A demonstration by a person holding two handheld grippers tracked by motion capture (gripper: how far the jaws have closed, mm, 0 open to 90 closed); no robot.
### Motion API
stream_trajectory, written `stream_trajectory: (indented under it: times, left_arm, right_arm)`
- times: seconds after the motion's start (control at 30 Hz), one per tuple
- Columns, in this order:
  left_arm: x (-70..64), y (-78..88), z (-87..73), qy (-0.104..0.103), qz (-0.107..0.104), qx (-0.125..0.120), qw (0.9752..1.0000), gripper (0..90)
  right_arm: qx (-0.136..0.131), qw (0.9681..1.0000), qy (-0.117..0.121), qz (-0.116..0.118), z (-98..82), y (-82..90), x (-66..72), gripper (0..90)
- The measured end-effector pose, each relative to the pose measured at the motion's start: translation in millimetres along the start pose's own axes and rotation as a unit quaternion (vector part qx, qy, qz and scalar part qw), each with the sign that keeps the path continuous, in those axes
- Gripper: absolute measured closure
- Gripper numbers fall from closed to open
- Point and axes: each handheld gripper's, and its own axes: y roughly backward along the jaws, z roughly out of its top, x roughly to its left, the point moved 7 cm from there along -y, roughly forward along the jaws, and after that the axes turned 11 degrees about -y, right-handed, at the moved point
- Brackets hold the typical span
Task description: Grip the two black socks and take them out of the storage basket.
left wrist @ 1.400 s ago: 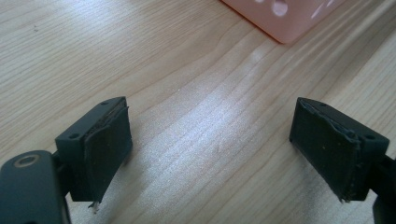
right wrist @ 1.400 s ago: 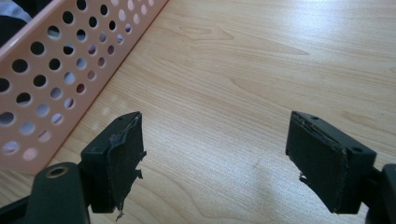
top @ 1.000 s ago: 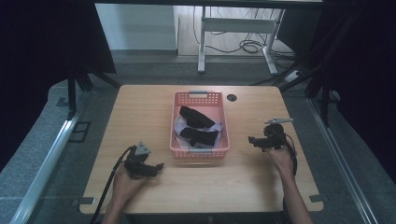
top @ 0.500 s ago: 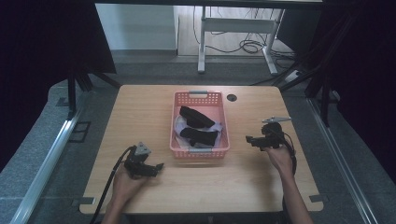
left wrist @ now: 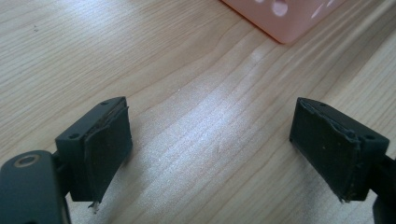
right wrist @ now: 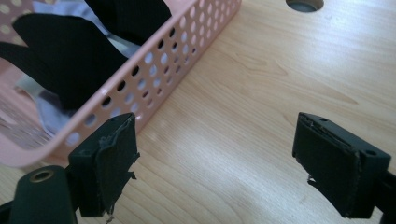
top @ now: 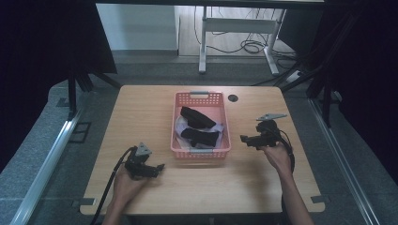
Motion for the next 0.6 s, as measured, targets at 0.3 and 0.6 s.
stream_trajectory:
  times: [0.3,0.6]
  left_arm:
    - [0.2,0.2,-0.2,-0.002,0.000,0.001,1.0000,12.6]
    - [0.2,0.2,-0.2,-0.002,0.000,0.002,1.0000,12.6]
  right_arm:
    - [-0.020,0.9996,0.008,0.018,15.2,-0.8,17.9,8.2]
    - [-0.009,0.9989,0.038,0.028,23.8,-4.0,33.1,5.6]
